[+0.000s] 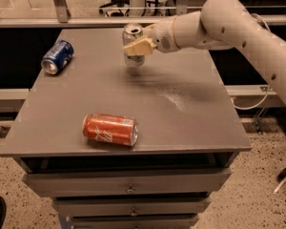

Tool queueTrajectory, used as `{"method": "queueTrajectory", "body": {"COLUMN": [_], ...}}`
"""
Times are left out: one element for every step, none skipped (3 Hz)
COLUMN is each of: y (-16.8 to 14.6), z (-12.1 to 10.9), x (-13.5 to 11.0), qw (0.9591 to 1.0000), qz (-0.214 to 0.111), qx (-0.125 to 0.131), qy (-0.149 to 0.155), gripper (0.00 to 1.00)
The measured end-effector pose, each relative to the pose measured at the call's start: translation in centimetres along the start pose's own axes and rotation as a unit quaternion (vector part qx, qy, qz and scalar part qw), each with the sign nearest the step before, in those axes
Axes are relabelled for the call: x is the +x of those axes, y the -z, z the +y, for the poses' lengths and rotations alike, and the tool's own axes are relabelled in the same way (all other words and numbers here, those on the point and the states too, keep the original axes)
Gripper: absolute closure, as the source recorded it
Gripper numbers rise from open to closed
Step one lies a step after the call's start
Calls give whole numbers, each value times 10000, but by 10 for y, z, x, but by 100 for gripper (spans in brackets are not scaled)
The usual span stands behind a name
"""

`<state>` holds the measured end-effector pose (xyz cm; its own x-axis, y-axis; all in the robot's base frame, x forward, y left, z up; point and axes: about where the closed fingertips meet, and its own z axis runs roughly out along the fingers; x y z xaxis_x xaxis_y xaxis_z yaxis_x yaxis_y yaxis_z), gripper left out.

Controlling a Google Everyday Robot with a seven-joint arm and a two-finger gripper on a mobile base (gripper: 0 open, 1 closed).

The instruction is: Move 7up can near pepsi can

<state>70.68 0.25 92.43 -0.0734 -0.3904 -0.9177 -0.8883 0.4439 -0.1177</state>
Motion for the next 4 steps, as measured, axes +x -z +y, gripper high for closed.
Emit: {"method": "queueTrajectory", "body": {"y": [5,5,-12,-56], "z": [-3,-2,1,4], "x": [-45,-45,-53,-70], "qw": [9997,9997,9992,9981], "qz": [-162,-161,-366,-608], "qx": [163,162,141,-27], "qy": [29,29,-45,-53], "gripper": [100,100,100,100]}}
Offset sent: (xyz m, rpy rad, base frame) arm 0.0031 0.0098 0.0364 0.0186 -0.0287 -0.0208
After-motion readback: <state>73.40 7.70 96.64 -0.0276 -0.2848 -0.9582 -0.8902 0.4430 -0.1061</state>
